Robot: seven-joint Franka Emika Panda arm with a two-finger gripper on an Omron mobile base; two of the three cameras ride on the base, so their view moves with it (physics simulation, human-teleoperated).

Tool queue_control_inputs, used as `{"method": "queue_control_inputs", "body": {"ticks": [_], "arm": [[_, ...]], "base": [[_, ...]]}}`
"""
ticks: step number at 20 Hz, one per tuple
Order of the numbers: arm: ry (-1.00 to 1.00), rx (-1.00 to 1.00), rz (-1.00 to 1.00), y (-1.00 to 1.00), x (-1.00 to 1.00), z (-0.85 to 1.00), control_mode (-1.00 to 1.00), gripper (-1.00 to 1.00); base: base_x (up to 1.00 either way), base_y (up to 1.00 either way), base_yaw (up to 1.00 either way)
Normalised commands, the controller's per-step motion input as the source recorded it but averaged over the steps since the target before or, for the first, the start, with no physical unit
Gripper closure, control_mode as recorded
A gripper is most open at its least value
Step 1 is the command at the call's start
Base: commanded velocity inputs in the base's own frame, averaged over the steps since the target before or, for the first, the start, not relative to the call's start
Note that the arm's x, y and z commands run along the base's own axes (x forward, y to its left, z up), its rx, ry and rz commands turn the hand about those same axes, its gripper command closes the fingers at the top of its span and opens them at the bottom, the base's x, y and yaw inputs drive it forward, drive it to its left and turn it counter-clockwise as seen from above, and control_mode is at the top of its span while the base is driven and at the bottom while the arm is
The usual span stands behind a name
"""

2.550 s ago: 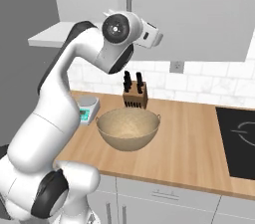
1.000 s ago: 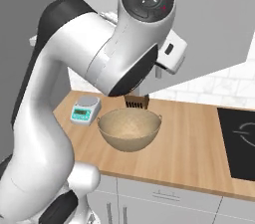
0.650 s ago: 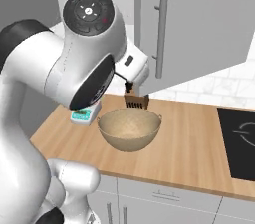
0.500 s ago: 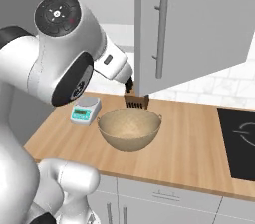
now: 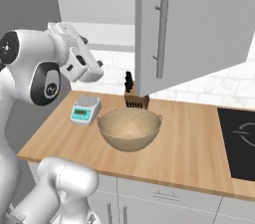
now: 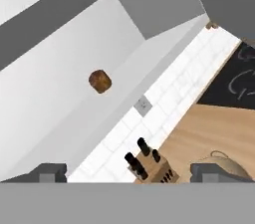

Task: Open the cabinet, pick up the bread from the cabinet and place it in the basket. Then move the basket to the dining counter.

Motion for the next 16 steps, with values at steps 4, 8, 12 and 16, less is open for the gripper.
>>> {"method": "queue_control_inputs", "body": {"ticks": [4, 8, 12, 16], "arm": [[-0.05, 0.23, -0.49, 0.0, -0.01, 0.55, -1.0, -1.0], [-0.3, 0.24, -0.35, -0.34, -0.12, 0.15, -1.0, -1.0], [-0.47, 0.21, -0.25, -0.58, -0.06, 0.0, -1.0, -1.0], [-0.36, 0.17, -0.23, -0.81, 0.0, 0.0, -1.0, -1.0]], "base": [[0.0, 0.0, 0.0], [0.0, 0.0, 0.0], [0.0, 0.0, 0.0], [0.0, 0.0, 0.0]]}}
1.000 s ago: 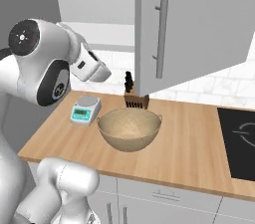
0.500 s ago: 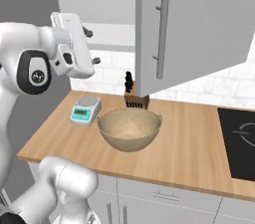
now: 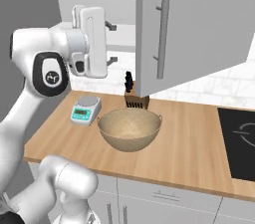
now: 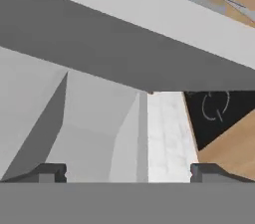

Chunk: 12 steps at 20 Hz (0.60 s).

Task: Open the cabinet, pick up the bread from the cabinet and place it in the basket. Then move the basket to the dining counter.

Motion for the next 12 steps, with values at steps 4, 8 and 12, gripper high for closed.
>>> {"method": "queue_control_inputs", "body": {"ticks": [4, 8, 12], "arm": [[-0.17, 0.15, -0.34, -0.46, -0.08, 0.02, -1.0, -1.0], [-0.03, 0.23, -0.38, -0.17, -0.56, 0.12, -1.0, -1.0], [-0.06, 0.24, -0.34, -0.04, -0.34, 0.0, -1.0, -1.0]], "base": [[0.0, 0.0, 0.0], [0.0, 0.0, 0.0], [0.0, 0.0, 0.0]]}}
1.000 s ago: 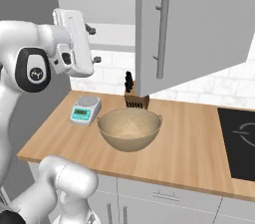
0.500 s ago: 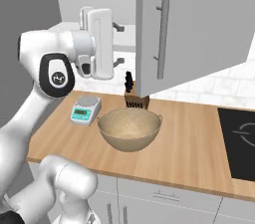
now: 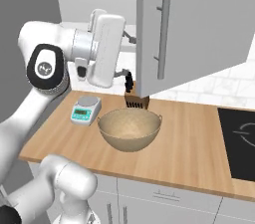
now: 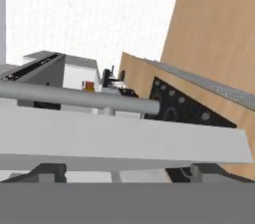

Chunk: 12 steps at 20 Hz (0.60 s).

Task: Open the cabinet, pick up the bread from the cabinet and place it in the basket. Then move the basket to the dining counter.

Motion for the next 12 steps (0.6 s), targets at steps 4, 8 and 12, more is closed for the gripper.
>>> {"method": "queue_control_inputs", "body": {"ticks": [4, 8, 12], "arm": [[-0.12, 0.16, -0.29, -0.1, 0.21, 0.0, -1.0, -1.0], [-0.15, 0.13, -0.26, 0.01, 0.27, -0.03, -1.0, -1.0], [-0.16, 0.12, -0.23, -0.17, 0.22, 0.0, -1.0, -1.0]], "base": [[0.0, 0.0, 0.0], [0.0, 0.0, 0.0], [0.0, 0.0, 0.0]]}}
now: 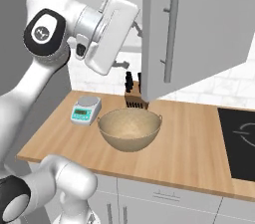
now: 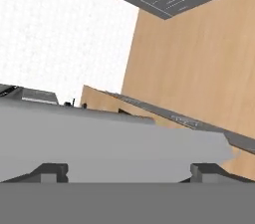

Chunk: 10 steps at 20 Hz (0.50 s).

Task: Open the cabinet, pick up the bread from the cabinet and place it in the basket. Then move the basket to the dining counter.

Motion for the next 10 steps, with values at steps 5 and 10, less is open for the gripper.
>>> {"method": "queue_control_inputs", "body": {"ticks": [5, 10], "arm": [[-0.1, 0.09, -0.21, -0.54, 0.48, -0.2, -1.0, -1.0], [-0.11, 0.07, -0.19, -0.81, 0.23, -0.33, -1.0, -1.0]], "base": [[0.0, 0.0, 0.0], [0.0, 0.0, 0.0]]}}
